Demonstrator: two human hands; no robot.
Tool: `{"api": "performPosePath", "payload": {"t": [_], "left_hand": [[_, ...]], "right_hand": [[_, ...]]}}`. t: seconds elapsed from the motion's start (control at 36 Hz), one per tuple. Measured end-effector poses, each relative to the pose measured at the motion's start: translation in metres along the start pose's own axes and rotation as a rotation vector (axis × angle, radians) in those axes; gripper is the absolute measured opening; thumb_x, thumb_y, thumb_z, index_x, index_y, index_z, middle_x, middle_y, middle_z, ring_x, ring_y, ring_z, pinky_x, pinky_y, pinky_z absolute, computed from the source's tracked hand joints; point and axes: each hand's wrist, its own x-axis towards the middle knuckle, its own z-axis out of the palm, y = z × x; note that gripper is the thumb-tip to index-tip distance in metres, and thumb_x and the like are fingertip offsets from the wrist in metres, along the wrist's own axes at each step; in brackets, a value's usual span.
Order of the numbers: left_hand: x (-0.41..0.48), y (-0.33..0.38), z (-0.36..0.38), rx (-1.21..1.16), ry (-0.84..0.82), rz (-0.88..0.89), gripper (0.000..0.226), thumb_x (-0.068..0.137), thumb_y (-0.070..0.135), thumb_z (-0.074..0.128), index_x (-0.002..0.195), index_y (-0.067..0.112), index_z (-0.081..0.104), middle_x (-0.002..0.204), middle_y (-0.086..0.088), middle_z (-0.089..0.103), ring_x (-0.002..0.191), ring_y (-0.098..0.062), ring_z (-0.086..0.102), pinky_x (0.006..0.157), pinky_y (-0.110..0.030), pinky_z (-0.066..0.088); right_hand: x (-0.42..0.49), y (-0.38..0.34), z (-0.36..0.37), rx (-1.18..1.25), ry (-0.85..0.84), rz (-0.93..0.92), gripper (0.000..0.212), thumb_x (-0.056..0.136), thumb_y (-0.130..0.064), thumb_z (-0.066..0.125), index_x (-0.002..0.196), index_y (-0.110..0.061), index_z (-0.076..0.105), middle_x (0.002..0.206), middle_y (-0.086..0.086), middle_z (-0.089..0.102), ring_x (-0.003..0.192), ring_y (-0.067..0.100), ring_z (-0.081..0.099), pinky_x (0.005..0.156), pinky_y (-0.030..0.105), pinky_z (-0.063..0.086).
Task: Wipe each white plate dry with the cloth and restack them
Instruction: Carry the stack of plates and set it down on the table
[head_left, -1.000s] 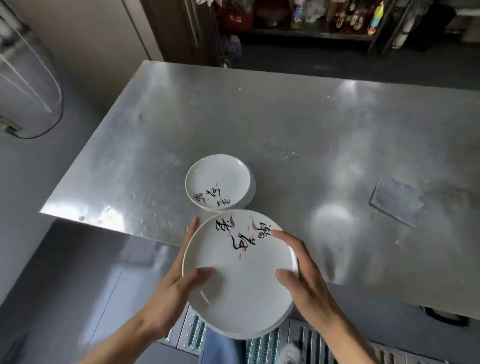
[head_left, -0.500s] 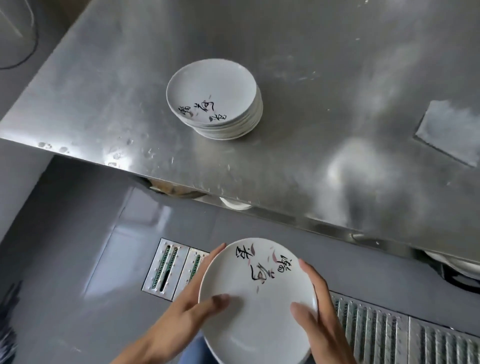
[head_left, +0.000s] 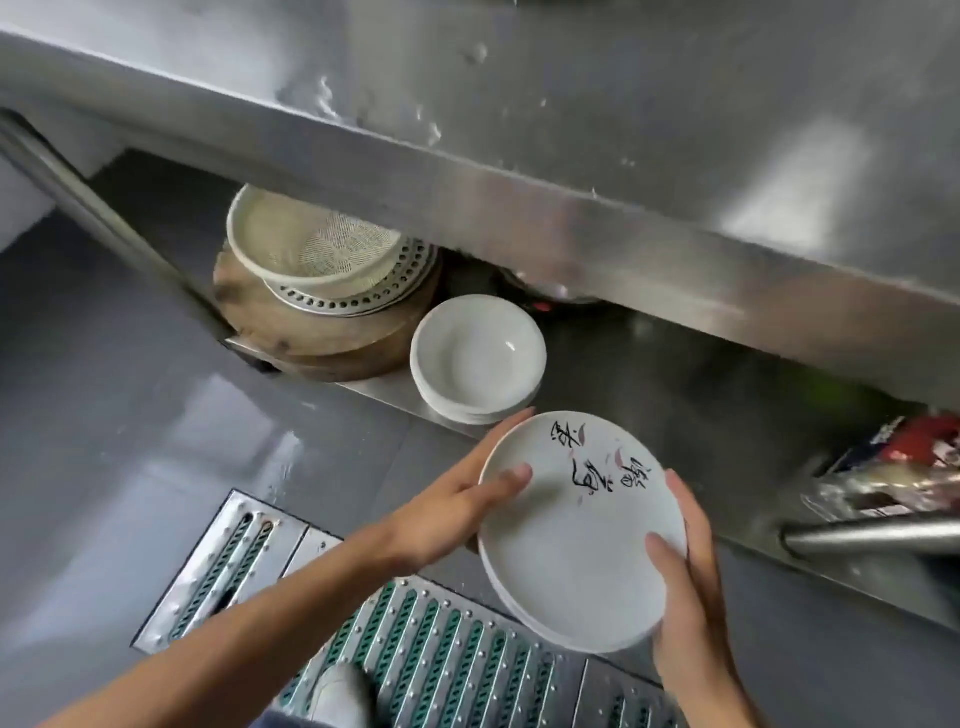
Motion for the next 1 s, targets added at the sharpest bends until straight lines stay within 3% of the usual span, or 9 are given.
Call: {"api": "performPosePath", "payload": {"t": [0.14, 0.39, 0.44, 0.56, 0.64, 0.69, 0.81, 0.92, 1.0], "left_hand": [[0.087, -0.052, -0.007, 0.059, -0.049, 0.019, 0.059, 0.091, 0.063, 0.061, 0.143, 0.072, 0.036, 0.135, 0.024, 0.065, 0.122, -0.015, 0.069, 0.098, -0.068, 0.054], [0.220, -0.117, 0.006, 0.073, -0.034, 0.024, 0.041, 0.098, 0.068, 0.048, 0.137, 0.076, 0.039, 0.142, 0.016, 0.061, 0.117, -0.020, 0.070, 0.071, -0.039, 0.062], [0.238, -0.129, 0.012, 0.041, -0.022, 0.026, 0.039, 0.097, 0.072, 0.047, 0.134, 0.078, 0.039, 0.141, 0.018, 0.062, 0.118, -0.015, 0.069, 0.073, -0.039, 0.063], [0.266, -0.144, 0.024, 0.027, -0.034, 0.061, 0.058, 0.093, 0.079, 0.045, 0.149, 0.067, 0.033, 0.145, 0.018, 0.059, 0.126, -0.013, 0.065, 0.096, -0.052, 0.060], [0.279, -0.145, 0.030, 0.032, -0.046, 0.044, 0.048, 0.100, 0.074, 0.039, 0.147, 0.070, 0.032, 0.136, 0.022, 0.061, 0.106, -0.004, 0.071, 0.067, -0.035, 0.064], [0.288, -0.145, 0.034, 0.025, -0.036, 0.021, 0.034, 0.104, 0.069, 0.037, 0.138, 0.073, 0.037, 0.133, 0.023, 0.062, 0.104, -0.003, 0.069, 0.058, -0.030, 0.061], [0.308, -0.152, 0.041, -0.001, -0.052, 0.027, 0.023, 0.106, 0.065, 0.038, 0.110, 0.081, 0.053, 0.115, 0.029, 0.072, 0.097, 0.001, 0.073, 0.063, -0.035, 0.064], [0.324, -0.152, 0.047, 0.033, 0.016, 0.035, 0.026, 0.104, 0.071, 0.036, 0.119, 0.075, 0.056, 0.123, 0.019, 0.072, 0.104, -0.011, 0.074, 0.078, -0.045, 0.065], [0.333, -0.151, 0.051, 0.043, 0.055, 0.029, 0.037, 0.101, 0.077, 0.029, 0.125, 0.071, 0.056, 0.118, 0.015, 0.073, 0.086, -0.010, 0.070, 0.071, -0.035, 0.061]], "right_hand": [[0.063, 0.080, -0.020, 0.004, 0.025, -0.057, 0.070, 0.076, -0.044, 0.062, 0.144, -0.049, 0.045, 0.139, -0.019, 0.058, 0.121, 0.001, 0.058, 0.097, 0.045, 0.045], [0.168, 0.168, -0.048, 0.076, 0.110, -0.122, 0.048, 0.100, -0.019, 0.051, 0.134, -0.053, 0.054, 0.137, -0.022, 0.059, 0.132, 0.009, 0.051, 0.107, 0.043, 0.040], [0.184, 0.173, -0.056, 0.075, 0.098, -0.117, 0.049, 0.102, -0.016, 0.048, 0.134, -0.053, 0.055, 0.138, -0.022, 0.059, 0.133, 0.009, 0.050, 0.107, 0.042, 0.039], [0.203, 0.182, -0.073, 0.093, 0.108, -0.089, 0.050, 0.101, -0.014, 0.048, 0.134, -0.050, 0.056, 0.136, -0.019, 0.062, 0.129, 0.009, 0.054, 0.100, 0.038, 0.044], [0.214, 0.188, -0.081, 0.111, 0.159, -0.088, 0.050, 0.099, -0.009, 0.051, 0.131, -0.046, 0.061, 0.132, -0.017, 0.065, 0.126, 0.008, 0.057, 0.097, 0.035, 0.045], [0.221, 0.193, -0.086, 0.110, 0.178, -0.078, 0.050, 0.098, -0.008, 0.052, 0.130, -0.047, 0.062, 0.130, -0.017, 0.066, 0.123, 0.007, 0.059, 0.097, 0.035, 0.046], [0.236, 0.206, -0.101, 0.059, 0.203, -0.045, 0.051, 0.099, -0.014, 0.054, 0.131, -0.053, 0.058, 0.128, -0.022, 0.066, 0.122, 0.006, 0.059, 0.102, 0.039, 0.045], [0.249, 0.215, -0.114, -0.017, 0.232, -0.076, 0.052, 0.097, -0.025, 0.056, 0.139, -0.054, 0.050, 0.136, -0.023, 0.060, 0.131, 0.011, 0.053, 0.111, 0.049, 0.040], [0.257, 0.212, -0.117, -0.016, 0.240, -0.075, 0.053, 0.091, -0.037, 0.057, 0.139, -0.056, 0.048, 0.136, -0.025, 0.060, 0.130, 0.011, 0.053, 0.110, 0.050, 0.041]]}}
